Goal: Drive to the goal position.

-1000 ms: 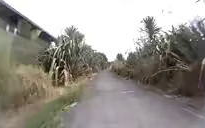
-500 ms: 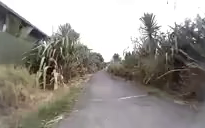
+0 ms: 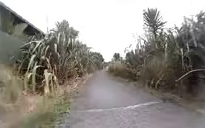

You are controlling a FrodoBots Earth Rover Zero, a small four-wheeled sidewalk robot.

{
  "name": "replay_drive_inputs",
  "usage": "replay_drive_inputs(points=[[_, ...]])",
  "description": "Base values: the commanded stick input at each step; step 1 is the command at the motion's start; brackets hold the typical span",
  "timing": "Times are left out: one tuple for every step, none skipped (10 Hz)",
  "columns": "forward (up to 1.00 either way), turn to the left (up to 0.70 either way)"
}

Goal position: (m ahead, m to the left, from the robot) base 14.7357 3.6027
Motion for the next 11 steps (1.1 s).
replay_drive_inputs(points=[[1.00,0.00],[1.00,0.00],[1.00,0.00],[1.00,0.00],[1.00,0.00],[1.00,0.00],[1.00,0.00],[1.00,0.00],[1.00,0.00],[1.00,0.09],[1.00,0.24]])
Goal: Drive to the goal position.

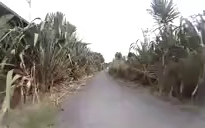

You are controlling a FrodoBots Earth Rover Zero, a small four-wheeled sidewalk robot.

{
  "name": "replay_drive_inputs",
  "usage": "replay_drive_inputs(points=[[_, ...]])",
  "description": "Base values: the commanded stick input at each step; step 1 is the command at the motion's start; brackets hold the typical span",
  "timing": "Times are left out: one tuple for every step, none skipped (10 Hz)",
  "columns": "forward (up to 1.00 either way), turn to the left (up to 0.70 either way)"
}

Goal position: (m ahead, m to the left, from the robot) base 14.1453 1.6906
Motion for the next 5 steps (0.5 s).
replay_drive_inputs(points=[[1.00,0.28],[1.00,0.33],[1.00,0.40],[1.00,0.40],[1.00,0.27]])
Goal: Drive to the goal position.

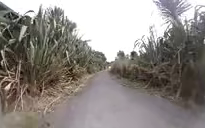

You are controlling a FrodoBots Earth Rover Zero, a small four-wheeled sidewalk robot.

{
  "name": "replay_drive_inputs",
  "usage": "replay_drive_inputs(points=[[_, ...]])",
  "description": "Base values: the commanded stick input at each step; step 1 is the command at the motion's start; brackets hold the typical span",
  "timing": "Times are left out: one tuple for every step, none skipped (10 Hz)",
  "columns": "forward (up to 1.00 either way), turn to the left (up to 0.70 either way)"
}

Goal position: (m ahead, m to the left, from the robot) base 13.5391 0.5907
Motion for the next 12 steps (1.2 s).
replay_drive_inputs(points=[[1.00,0.00],[1.00,0.00],[1.00,0.00],[1.00,0.00],[1.00,0.00],[1.00,0.00],[1.00,0.00],[1.00,0.00],[1.00,0.00],[1.00,-0.08],[1.00,-0.35],[1.00,-0.32]])
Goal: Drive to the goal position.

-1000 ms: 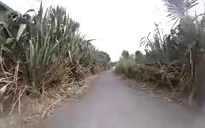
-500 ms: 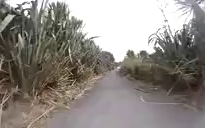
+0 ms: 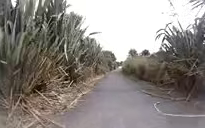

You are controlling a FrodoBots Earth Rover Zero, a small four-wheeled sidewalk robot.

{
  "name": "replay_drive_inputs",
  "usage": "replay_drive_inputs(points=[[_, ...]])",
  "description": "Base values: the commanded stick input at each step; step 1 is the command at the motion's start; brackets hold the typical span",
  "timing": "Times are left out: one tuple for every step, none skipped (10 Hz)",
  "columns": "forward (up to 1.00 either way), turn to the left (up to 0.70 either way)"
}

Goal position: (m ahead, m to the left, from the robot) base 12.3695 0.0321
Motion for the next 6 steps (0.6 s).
replay_drive_inputs(points=[[1.00,-0.18],[1.00,0.00],[1.00,0.00],[1.00,0.00],[1.00,0.00],[1.00,0.00]])
